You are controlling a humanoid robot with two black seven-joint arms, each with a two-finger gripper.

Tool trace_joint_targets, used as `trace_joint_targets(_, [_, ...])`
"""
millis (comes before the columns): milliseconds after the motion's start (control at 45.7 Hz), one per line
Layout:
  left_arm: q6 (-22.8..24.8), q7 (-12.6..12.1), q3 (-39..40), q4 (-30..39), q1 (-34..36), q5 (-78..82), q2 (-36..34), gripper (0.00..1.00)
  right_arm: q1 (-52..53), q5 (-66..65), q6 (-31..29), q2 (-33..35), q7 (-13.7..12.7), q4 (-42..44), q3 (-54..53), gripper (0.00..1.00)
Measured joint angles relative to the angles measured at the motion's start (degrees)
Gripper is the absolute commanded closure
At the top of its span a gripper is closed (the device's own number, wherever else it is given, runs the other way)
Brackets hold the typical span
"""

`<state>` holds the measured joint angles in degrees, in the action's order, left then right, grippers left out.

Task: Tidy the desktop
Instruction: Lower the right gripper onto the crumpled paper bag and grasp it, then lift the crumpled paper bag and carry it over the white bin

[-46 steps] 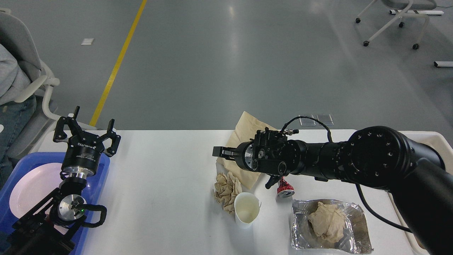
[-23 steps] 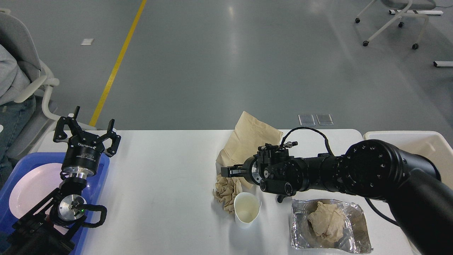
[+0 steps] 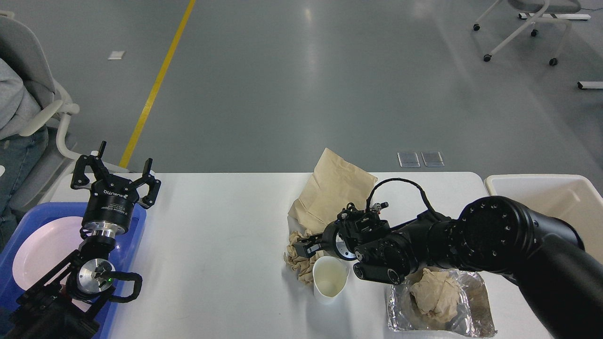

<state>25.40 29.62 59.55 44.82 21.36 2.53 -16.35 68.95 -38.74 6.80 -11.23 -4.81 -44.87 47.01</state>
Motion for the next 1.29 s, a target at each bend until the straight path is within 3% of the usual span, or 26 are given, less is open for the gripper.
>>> trace_joint_targets(350, [0.0,0.0,0.0,0.0,0.0,0.0,0.0,0.04,-2.6,0.2,0.6,0.3,0.0,4.7,0.0,0.11])
trace_joint_targets(613, [0.0,0.0,0.0,0.0,0.0,0.0,0.0,0.04,-3.7,-0.1,0.2,0.1,0.0,3.6,0.0,0.86])
trace_joint_targets(700, [0.0,0.0,0.0,0.0,0.0,0.0,0.0,0.04,-3.8,0.4,0.1,0.0,-0.1,3.2,0.0,1.0])
trace_joint_targets(1291, [0.0,0.0,0.0,0.0,0.0,0.0,0.0,0.04,-3.3,4.2,0.8,0.0,-1.8,3.1,-0.2,1.0])
